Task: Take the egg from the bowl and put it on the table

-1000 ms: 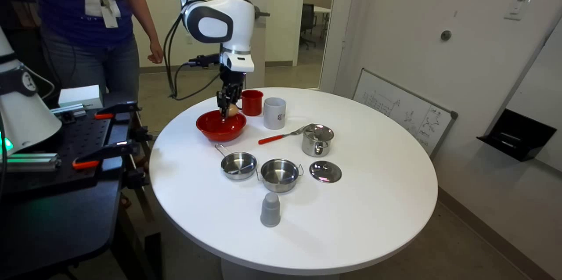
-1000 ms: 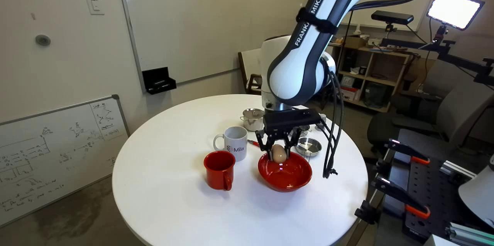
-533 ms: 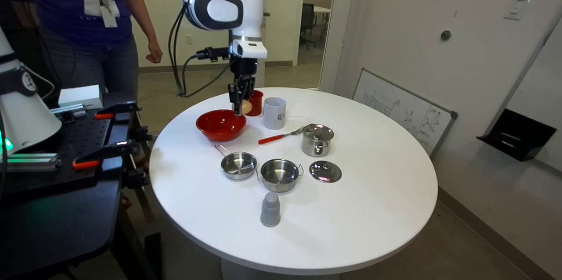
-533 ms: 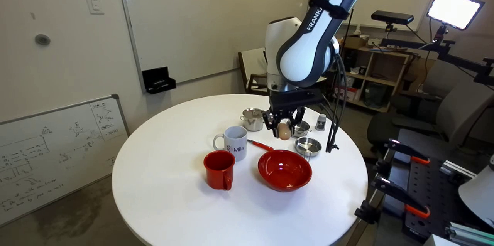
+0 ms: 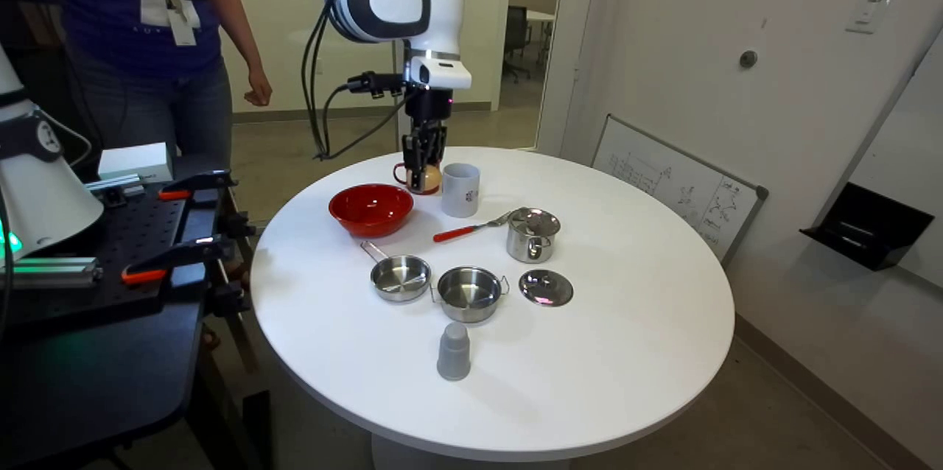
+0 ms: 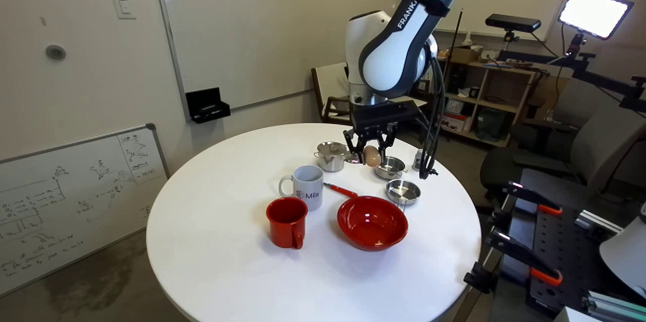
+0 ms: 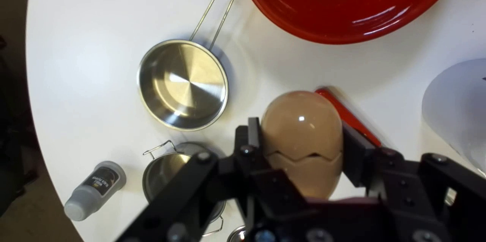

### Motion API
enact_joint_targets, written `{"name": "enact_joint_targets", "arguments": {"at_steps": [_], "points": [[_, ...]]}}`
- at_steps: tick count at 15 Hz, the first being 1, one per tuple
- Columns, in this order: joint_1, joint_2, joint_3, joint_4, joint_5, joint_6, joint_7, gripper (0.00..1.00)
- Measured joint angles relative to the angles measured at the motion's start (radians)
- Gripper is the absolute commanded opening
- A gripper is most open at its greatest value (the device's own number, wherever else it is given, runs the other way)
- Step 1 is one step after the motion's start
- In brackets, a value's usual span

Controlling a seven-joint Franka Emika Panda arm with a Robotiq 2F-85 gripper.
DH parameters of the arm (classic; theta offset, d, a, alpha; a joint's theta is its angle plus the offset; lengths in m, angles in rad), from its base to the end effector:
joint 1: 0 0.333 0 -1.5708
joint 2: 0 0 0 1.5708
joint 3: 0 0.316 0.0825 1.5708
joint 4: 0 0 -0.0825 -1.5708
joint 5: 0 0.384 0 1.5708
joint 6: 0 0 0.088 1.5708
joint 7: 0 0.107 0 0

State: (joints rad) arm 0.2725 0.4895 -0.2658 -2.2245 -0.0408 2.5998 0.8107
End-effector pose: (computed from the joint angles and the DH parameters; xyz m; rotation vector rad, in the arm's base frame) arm 0.5341 -0.0023 0.1507 2.7659 -1.0794 -0.0504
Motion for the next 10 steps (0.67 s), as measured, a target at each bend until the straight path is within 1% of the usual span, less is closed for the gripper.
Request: {"name": "enact_joint_targets", "arguments": {"at_steps": [1,2,10], "points": [[-0.003,0.000,0.000,0.004,-0.001,-0.004,0.000,0.23],[-0.006,0.000,0.001,0.007,-0.001,-0.007,0.000,0.48],[-0.020,0.002,0.013,0.007,-0.001,-0.008,0.000,0.48]]}}
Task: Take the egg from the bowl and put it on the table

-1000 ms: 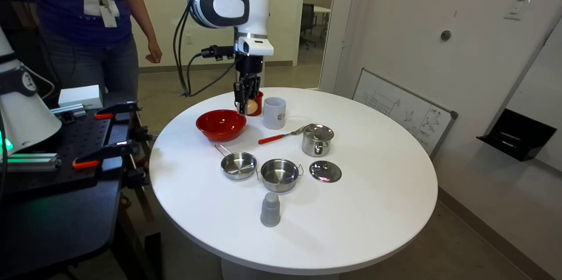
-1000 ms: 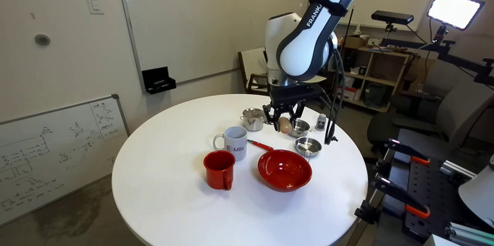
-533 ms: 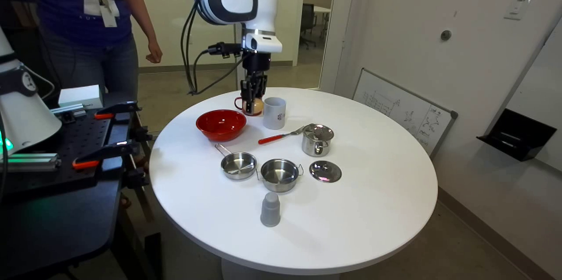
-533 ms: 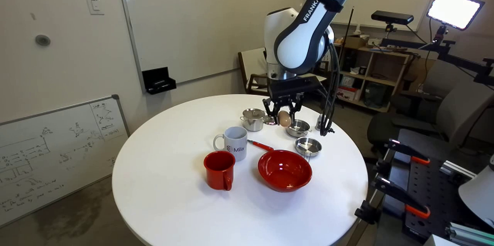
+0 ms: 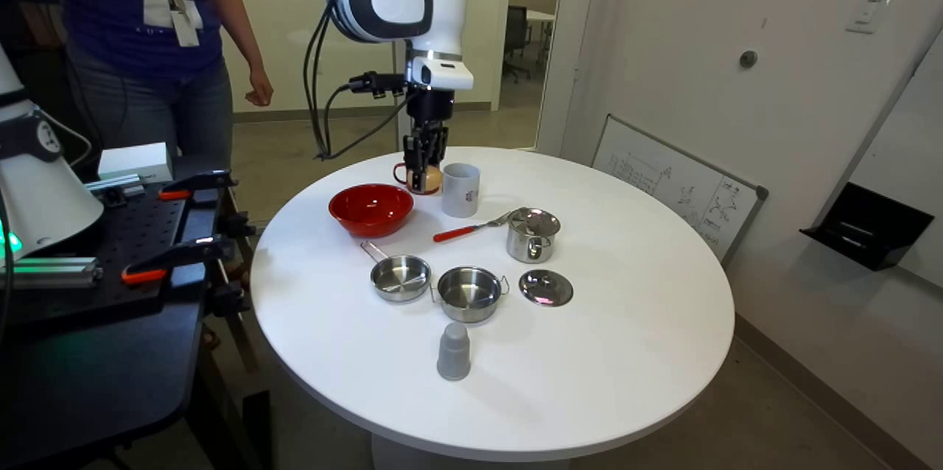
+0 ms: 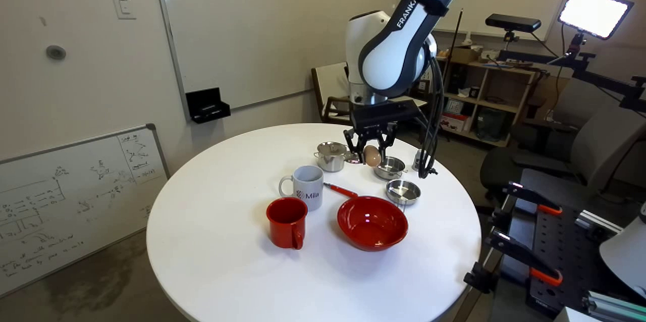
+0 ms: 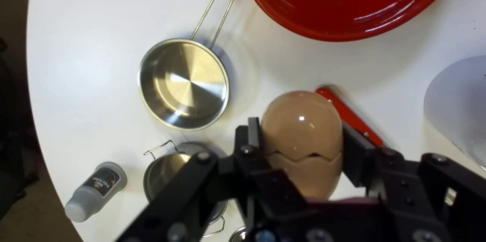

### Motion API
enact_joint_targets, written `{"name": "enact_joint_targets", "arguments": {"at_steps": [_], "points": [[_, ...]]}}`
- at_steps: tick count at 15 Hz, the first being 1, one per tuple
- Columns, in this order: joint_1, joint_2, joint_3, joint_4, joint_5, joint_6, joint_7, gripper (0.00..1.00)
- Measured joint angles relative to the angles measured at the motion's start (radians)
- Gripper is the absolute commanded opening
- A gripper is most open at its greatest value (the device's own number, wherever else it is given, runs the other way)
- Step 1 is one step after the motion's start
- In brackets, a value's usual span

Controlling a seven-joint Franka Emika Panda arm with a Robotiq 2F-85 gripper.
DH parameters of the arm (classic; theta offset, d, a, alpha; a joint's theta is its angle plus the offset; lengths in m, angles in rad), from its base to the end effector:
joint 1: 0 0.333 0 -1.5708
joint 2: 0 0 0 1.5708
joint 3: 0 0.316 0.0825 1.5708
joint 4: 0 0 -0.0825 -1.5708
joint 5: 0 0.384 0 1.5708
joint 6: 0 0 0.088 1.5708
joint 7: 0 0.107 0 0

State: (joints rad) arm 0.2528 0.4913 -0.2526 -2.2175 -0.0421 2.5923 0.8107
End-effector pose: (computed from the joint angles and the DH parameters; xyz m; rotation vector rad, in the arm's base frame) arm 0.5356 -0.0053 0.1505 2.7650 -1.0895 -0.0593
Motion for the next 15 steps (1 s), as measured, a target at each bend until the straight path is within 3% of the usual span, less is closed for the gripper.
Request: {"name": "enact_joint_targets", "arguments": {"at_steps": [1,15], "points": [[0.000,0.000,0.000,0.000,0.000,0.000,0.000,0.23],[-0.127,0.144,0.054,0.074,0.021,0.105,-0.009,0.23]]}}
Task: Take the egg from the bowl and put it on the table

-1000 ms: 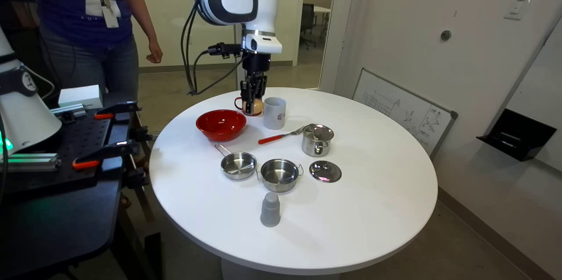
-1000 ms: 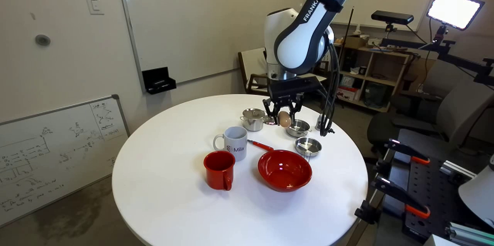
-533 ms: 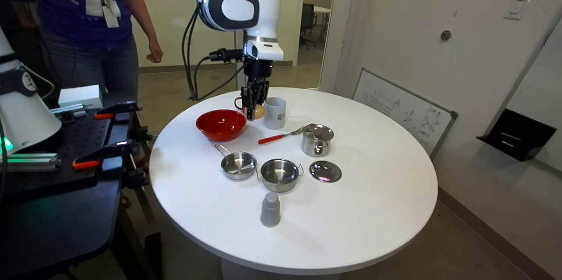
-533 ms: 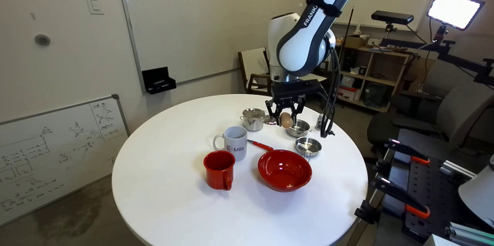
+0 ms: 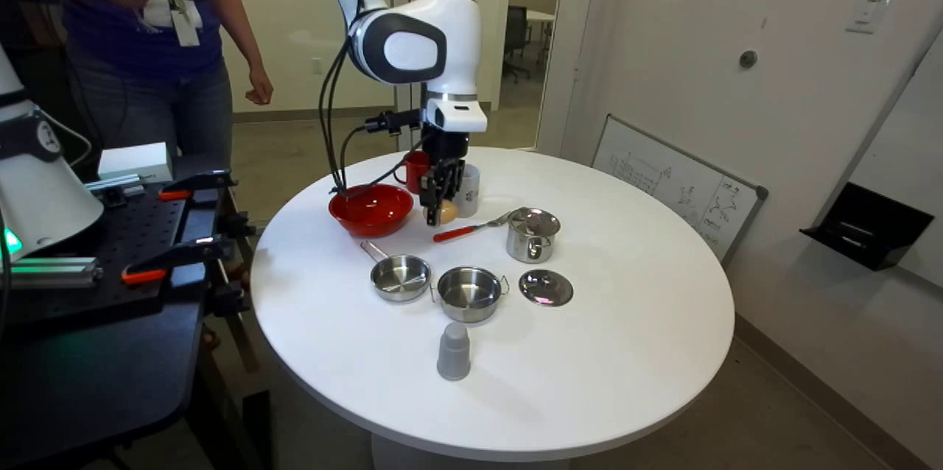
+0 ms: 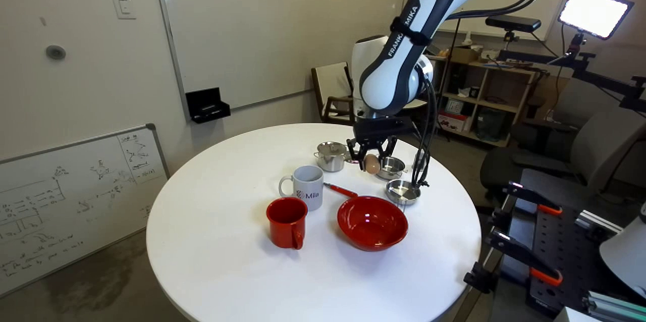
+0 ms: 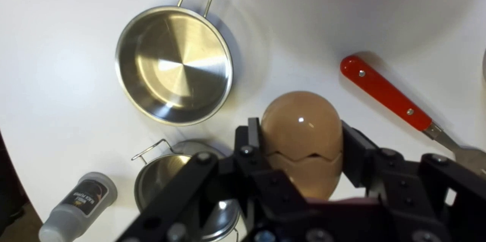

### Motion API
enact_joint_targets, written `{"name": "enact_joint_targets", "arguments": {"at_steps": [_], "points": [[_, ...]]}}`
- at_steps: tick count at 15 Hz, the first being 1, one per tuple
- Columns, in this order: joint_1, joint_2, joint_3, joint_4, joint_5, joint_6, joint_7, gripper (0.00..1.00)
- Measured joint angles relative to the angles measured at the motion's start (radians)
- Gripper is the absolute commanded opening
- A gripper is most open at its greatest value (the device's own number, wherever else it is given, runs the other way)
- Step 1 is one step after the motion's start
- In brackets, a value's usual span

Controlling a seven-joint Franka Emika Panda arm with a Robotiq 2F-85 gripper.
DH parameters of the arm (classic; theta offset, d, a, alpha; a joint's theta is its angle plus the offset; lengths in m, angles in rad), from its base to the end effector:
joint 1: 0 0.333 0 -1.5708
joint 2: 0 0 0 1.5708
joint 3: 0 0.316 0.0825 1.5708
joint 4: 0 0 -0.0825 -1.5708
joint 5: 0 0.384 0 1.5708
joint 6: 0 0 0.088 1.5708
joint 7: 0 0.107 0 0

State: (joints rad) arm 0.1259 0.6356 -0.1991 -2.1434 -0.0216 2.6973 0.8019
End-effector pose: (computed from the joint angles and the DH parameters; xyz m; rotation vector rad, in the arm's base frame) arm 0.5473 -0.0459 0.1014 2.7478 -1.1965 -0.0311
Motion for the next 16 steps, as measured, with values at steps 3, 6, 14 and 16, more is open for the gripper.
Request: {"name": "enact_joint_targets", "arguments": {"at_steps": [3,6,14,16], "points": [[-0.001,0.057,0.006,0.049,0.006,0.001,0.000,0.23],[-0.002,0.113,0.011,0.097,0.026,0.001,0.000,0.23],[-0.005,0.220,0.014,0.175,0.097,0.001,0.000,0.23],[-0.005,0.231,0.014,0.188,0.112,0.001,0.000,0.23]]}}
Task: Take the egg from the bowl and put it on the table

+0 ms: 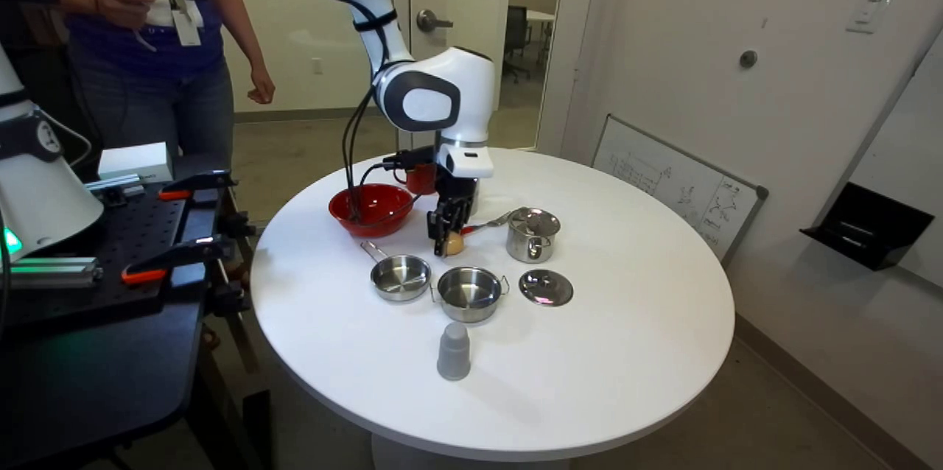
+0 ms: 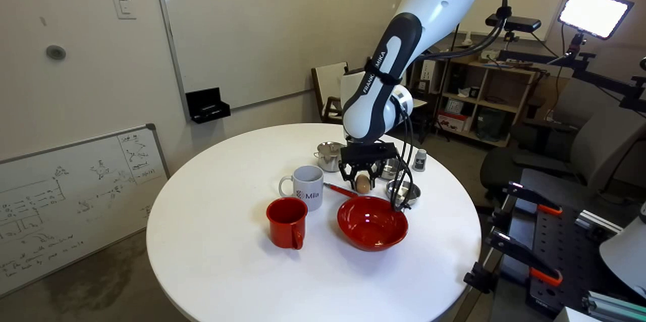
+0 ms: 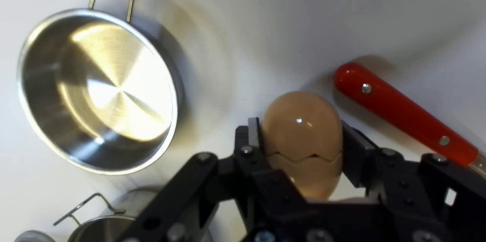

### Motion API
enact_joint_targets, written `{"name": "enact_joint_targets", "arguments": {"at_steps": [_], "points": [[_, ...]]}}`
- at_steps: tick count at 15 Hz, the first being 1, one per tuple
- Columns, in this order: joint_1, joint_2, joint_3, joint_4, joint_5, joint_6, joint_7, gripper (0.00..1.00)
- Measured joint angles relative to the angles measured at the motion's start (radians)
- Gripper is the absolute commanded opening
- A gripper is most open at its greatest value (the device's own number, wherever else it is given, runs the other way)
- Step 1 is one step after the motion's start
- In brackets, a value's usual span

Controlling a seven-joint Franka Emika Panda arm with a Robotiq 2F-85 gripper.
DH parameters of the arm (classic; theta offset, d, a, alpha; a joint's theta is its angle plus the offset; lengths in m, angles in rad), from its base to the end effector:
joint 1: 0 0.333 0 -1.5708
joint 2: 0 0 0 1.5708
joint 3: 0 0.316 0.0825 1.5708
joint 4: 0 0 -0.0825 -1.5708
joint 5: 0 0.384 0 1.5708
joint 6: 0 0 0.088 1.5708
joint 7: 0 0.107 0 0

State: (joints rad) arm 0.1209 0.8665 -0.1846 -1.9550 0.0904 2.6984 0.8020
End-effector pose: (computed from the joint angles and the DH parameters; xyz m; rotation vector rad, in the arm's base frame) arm 0.5701 -0.0459 0.0274 2.7061 -1.2960 -0.0878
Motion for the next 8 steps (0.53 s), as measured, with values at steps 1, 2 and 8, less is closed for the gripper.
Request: {"name": "enact_joint_targets", "arguments": {"at_steps": [1,2,8], "points": [[0.000,0.002,0.000,0.004,0.005,0.000,0.000,0.30],[-0.001,0.004,0.000,0.008,0.010,0.000,0.000,0.38],[-0.007,0.008,0.000,0.014,0.038,0.000,0.000,0.84]]}}
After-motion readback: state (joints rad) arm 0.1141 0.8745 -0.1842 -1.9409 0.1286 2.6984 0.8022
